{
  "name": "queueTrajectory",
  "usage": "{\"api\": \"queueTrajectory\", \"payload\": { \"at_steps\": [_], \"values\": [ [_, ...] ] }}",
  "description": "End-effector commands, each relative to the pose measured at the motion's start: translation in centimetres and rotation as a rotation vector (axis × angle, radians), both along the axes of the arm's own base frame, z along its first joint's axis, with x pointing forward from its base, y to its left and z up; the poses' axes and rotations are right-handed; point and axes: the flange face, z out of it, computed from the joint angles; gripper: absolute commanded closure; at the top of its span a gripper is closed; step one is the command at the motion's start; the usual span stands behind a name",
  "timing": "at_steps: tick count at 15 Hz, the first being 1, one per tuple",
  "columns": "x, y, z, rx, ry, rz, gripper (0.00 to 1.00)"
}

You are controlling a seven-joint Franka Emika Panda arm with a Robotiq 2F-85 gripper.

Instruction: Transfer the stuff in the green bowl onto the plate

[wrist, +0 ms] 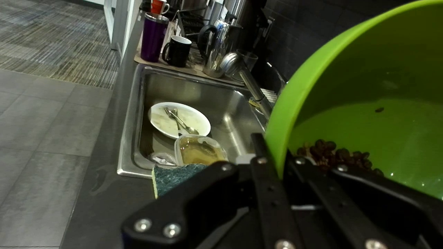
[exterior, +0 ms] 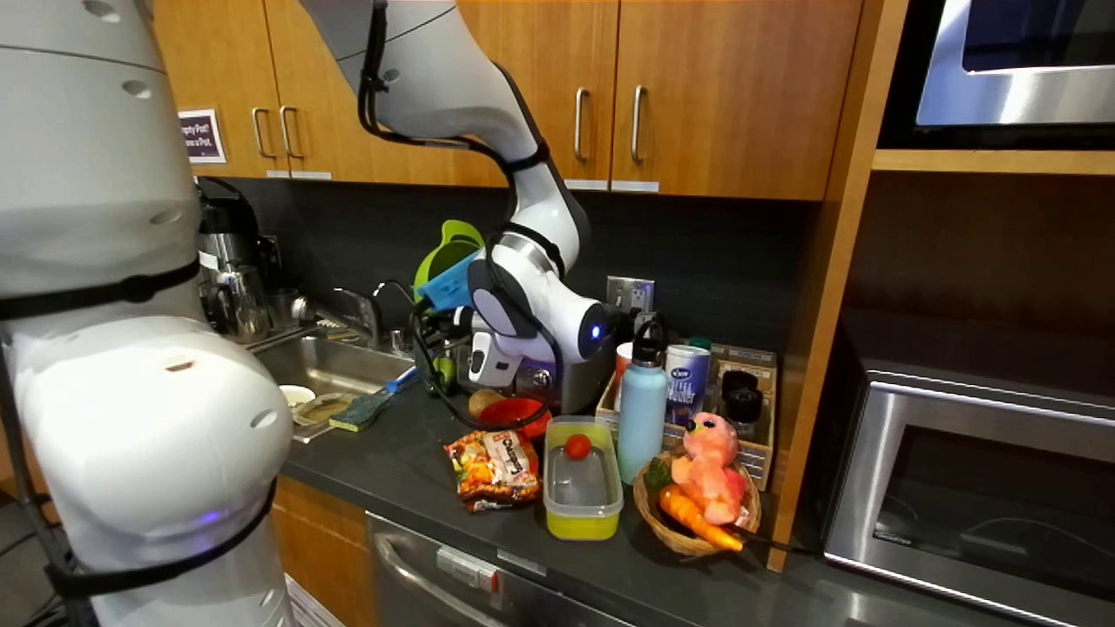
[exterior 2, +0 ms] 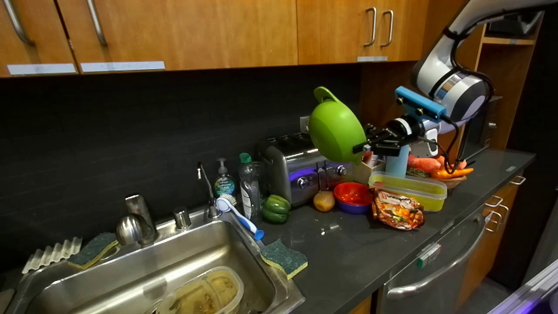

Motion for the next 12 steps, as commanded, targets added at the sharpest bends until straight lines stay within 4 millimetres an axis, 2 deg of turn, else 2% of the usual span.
{"api": "queueTrajectory", "payload": {
  "at_steps": [1,12],
  "values": [
    [0.63,-0.55,0.43,0.067,-0.011,0.0,0.98],
    [1.02,-0.65,-0.14,0.128,0.009,0.039,0.98]
  ]
}}
